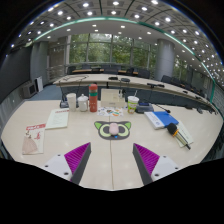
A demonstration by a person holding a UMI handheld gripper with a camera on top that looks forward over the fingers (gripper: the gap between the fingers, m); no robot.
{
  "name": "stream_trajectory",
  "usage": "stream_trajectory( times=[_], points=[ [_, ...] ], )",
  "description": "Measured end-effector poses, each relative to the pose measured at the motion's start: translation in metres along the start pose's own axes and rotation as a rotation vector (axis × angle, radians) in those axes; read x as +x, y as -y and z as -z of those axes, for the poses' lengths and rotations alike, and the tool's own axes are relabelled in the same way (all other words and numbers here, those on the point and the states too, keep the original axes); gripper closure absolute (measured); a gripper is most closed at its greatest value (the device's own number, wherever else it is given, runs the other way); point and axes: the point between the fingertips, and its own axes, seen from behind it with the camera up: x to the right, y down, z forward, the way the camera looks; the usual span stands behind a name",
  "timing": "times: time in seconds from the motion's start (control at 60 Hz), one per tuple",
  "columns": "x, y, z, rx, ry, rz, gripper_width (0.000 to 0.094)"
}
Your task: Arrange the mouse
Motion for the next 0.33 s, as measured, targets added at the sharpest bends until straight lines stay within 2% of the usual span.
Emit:
stream_trajectory(
  times=[0.333],
  points=[
    [-0.015, -0.024, 0.087, 0.048, 0.013, -0.024, 0.0083]
  ],
)
